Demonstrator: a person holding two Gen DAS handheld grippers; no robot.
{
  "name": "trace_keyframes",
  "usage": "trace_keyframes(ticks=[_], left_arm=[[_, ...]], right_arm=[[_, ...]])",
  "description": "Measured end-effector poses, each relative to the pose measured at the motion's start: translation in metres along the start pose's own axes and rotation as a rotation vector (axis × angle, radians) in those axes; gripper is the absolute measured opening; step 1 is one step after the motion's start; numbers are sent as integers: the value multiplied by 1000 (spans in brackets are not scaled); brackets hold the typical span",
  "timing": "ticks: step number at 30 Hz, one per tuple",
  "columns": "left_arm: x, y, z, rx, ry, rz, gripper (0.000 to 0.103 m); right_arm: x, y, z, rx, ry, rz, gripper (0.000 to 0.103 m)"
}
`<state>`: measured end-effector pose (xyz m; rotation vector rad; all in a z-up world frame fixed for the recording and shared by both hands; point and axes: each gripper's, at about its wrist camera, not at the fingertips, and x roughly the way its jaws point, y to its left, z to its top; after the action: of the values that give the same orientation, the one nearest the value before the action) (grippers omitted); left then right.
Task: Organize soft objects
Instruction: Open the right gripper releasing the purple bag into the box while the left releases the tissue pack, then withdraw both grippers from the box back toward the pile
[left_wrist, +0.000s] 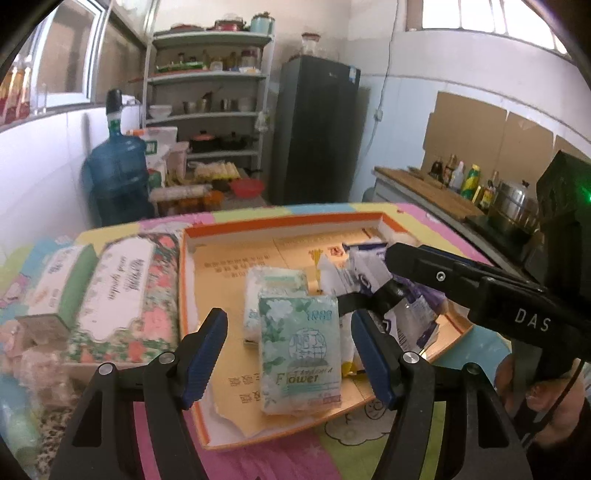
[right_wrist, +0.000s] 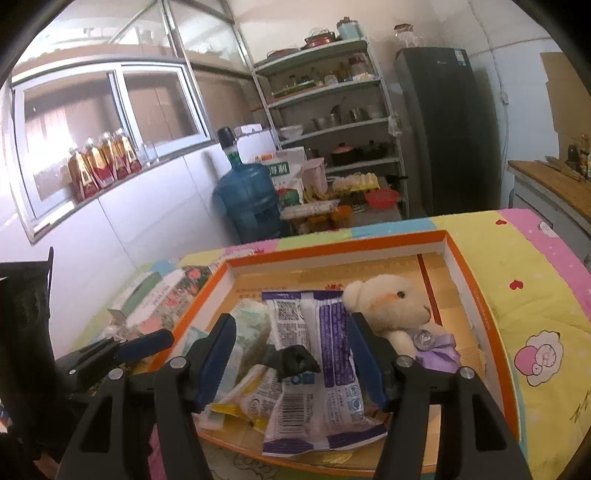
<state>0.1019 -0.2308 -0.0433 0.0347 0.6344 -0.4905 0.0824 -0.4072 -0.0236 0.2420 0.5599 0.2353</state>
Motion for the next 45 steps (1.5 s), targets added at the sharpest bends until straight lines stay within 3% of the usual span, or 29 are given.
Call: trace_keyframes(ticks=[8,17,30,38,45], left_arm=[[-41,23,-2,-31,-78,36,71],[-80,65,-13,-96,-113,96,71],[-149,142,-49,-186,-176,235,71],[-161,179,-77,-256,-127,260,71],[-145,188,-89,-272,-67,256,71]], right_arm=[[-16,19,3,-10,-31,20,62],[-19,61,-2,-56,-18,55,62],[-14,134,-19,-132,22,121,62],[-2,171,-36,-157,71,168,62],[5,192,-48,-180,101,183,62]])
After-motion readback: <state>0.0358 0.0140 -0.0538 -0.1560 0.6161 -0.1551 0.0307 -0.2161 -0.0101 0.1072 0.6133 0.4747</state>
